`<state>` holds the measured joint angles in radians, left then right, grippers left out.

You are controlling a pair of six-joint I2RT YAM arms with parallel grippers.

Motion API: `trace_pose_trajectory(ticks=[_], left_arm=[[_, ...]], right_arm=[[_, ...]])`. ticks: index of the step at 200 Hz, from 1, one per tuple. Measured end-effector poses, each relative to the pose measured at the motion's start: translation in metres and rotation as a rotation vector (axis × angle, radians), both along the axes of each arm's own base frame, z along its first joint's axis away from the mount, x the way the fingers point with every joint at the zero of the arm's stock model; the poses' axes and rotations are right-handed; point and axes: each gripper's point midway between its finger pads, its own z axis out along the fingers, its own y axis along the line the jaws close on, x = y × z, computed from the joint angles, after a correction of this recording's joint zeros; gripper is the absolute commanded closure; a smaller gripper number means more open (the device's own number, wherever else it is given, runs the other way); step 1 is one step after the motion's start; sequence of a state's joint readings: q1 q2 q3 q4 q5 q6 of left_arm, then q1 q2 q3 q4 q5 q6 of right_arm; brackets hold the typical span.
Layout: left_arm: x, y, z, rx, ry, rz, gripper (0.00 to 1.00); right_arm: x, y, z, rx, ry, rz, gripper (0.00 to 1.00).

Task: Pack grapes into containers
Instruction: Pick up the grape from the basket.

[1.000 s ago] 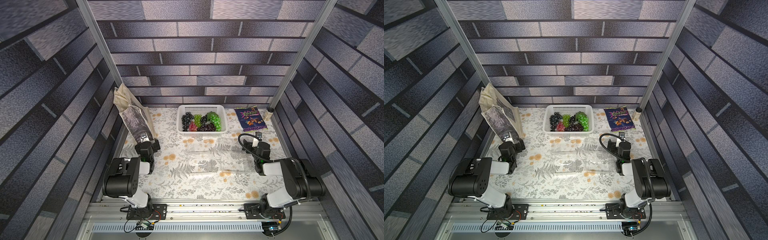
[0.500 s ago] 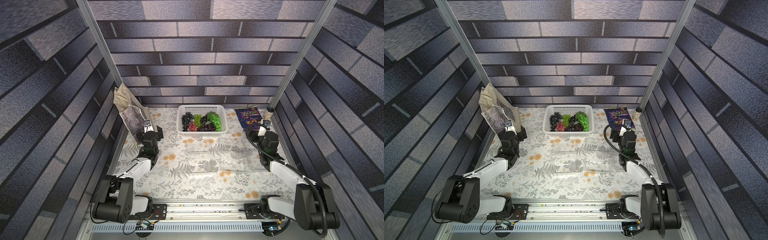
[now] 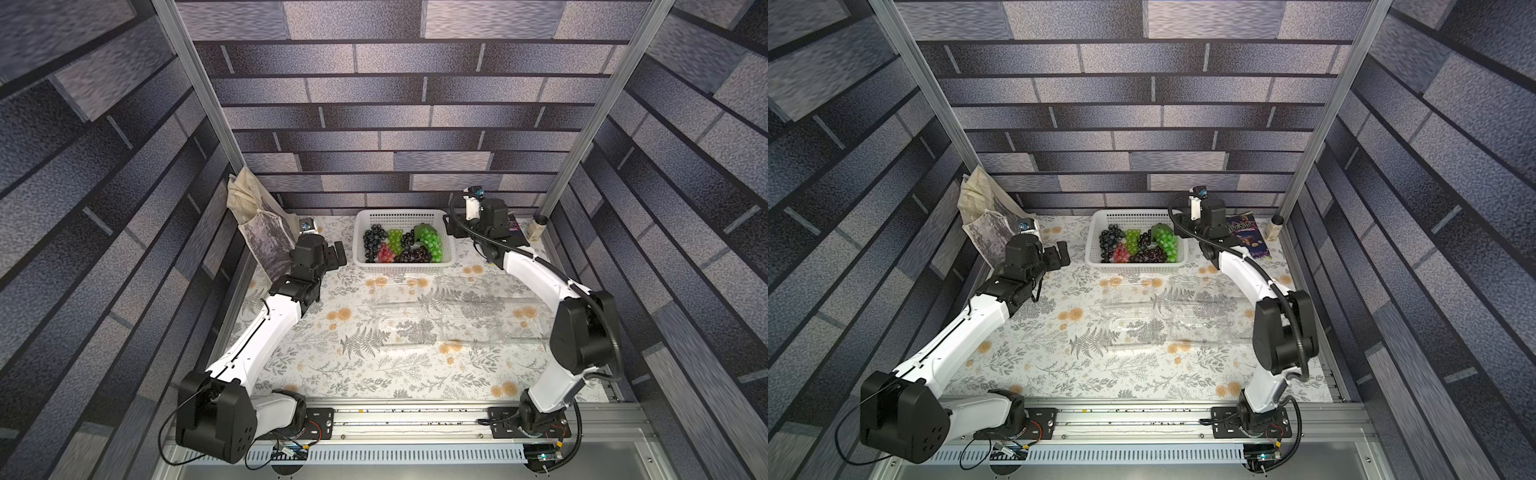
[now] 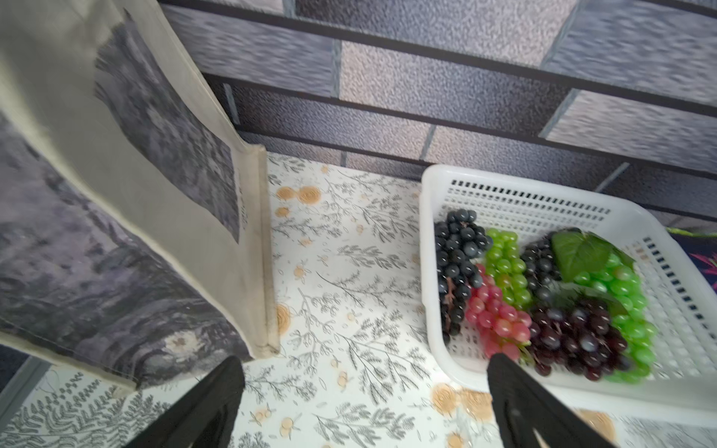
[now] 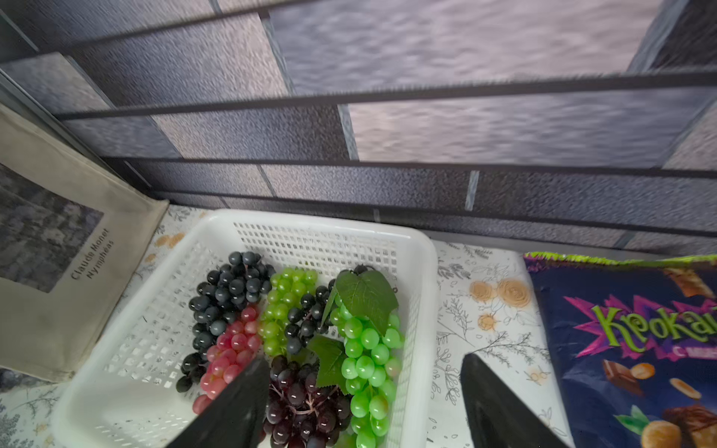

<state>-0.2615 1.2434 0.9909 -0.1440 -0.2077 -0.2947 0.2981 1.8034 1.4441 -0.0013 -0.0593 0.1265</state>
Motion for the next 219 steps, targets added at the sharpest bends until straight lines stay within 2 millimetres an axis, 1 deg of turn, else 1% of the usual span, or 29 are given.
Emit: trace_pose_trajectory(ticks=[8,20,42,56,69,95,110,131,182,199,219], left_arm=[[-0.002,-0.007,-0.003,-0.019,0.023,-0.022,0.0],[-0.003,-0.015,-0.009,-0.042,0.056,-0.048,0.0],[-0.003,-0.029,-0.028,-0.075,0.126,-0.088,0.0],[-0.002,-0.035,-0.04,-0.096,0.165,-0.106,0.0],[-0.001,-0.04,-0.049,-0.11,0.194,-0.12,0.0],[0.0,-0.046,-0.061,-0.134,0.231,-0.137,0.0],[0.001,-0.049,-0.063,-0.145,0.241,-0.145,0.0],[0.001,-0.052,-0.064,-0.158,0.246,-0.158,0.0],[0.001,-0.054,-0.063,-0.166,0.246,-0.167,0.0],[0.0,-0.055,-0.063,-0.169,0.247,-0.172,0.0],[0.0,-0.056,-0.063,-0.171,0.248,-0.175,0.0]], right_arm=[[0.008,0.007,-0.018,-0.01,0.049,0.01,0.22],[0.019,0.016,-0.04,-0.025,0.103,0.019,0.22],[0.032,0.035,-0.078,-0.056,0.192,0.041,0.23],[0.039,0.044,-0.098,-0.077,0.236,0.053,0.25],[0.044,0.05,-0.111,-0.098,0.267,0.063,0.28],[0.051,0.061,-0.117,-0.131,0.283,0.072,0.33],[0.052,0.063,-0.118,-0.154,0.283,0.072,0.39],[0.053,0.058,-0.12,-0.185,0.292,0.052,0.45],[0.052,0.044,-0.127,-0.262,0.305,0.011,0.53],[0.052,0.042,-0.128,-0.274,0.305,0.006,0.62],[0.055,0.041,-0.128,-0.287,0.298,0.002,0.67]])
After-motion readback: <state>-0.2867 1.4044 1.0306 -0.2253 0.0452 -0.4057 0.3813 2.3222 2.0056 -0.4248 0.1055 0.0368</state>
